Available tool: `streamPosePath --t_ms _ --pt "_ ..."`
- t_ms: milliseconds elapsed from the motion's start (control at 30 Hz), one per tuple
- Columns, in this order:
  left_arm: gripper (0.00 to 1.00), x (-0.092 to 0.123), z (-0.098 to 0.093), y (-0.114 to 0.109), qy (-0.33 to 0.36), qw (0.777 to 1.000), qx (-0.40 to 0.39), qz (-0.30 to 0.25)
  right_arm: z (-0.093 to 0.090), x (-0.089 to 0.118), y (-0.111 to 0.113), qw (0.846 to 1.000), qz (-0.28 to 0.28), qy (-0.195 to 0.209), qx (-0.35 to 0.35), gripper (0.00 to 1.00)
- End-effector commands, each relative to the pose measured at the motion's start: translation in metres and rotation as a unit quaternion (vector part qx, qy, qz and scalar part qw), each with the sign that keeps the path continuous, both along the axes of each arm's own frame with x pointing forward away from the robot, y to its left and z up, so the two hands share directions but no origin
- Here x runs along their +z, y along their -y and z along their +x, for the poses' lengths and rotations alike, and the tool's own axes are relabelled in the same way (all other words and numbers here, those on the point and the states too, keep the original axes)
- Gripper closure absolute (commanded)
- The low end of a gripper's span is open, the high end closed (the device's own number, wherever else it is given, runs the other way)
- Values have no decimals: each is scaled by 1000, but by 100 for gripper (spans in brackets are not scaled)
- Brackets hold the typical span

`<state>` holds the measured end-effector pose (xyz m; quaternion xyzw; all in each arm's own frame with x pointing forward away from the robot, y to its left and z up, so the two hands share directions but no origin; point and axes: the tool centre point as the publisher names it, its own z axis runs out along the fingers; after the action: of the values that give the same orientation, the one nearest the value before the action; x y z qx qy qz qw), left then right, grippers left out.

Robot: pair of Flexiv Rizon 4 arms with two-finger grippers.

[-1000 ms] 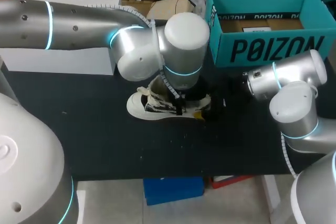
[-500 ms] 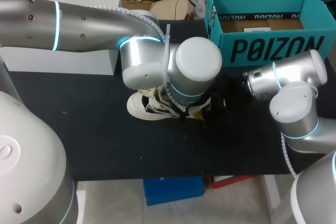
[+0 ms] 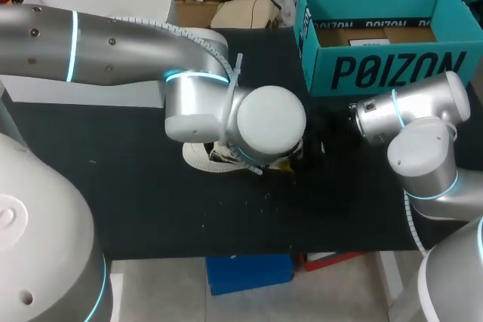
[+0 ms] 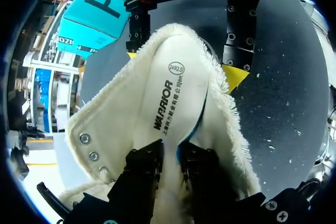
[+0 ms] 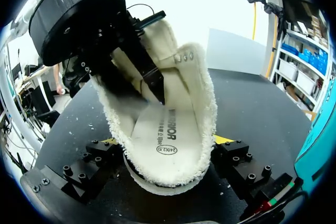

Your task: Take the shoe out of the shoebox, open the shoe tongue, remove and reinsert the insole, then place the shoe into the shoebox

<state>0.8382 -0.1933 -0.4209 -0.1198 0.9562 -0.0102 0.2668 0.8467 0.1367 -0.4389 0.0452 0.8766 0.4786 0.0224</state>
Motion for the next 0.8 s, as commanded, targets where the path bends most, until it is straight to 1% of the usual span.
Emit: streamPosePath --t_ms 33,67,100,133,167,233,300,467,533,600,700,800 --pt "78 -45 23 -11 1 1000 -9 -21 0 -3 0 1000 -1 -1 -1 100" --pt "78 -44 22 -10 -6 1000 -13 -26 0 -3 0 1000 -1 -1 -1 100" --pt "83 -44 21 -9 -11 999 -16 -27 0 -3 0 1000 -1 -1 -1 100" --pt "96 -44 21 -8 -20 999 -20 -34 0 -3 0 1000 -1 -1 -1 100" --pt "100 -43 20 -7 -34 998 -27 -40 0 -3 0 1000 -1 -1 -1 100" --pt "100 -42 20 -4 -48 998 -27 -38 0 -3 0 1000 -1 -1 -1 100" --pt "100 -39 18 -3 -72 995 -39 -55 0 -3 0 1000 -1 -1 -1 100" --pt "100 -30 17 -4 -111 990 -55 -65 0 -3 0 1000 -1 -1 -1 100" --pt "100 -25 16 -5 -128 986 -64 -82 0 -3 0 1000 -1 -1 -1 100" --pt "100 -21 17 -4 -157 979 -92 -90 0 -3 0 1000 -1 -1 -1 100" --pt "100 -16 17 0 -188 970 -119 -94 0 -3 0 1000 -1 -1 -1 100" --pt "100 -10 16 3 -203 965 -135 -96 0 -3 0 1000 -1 -1 -1 100"
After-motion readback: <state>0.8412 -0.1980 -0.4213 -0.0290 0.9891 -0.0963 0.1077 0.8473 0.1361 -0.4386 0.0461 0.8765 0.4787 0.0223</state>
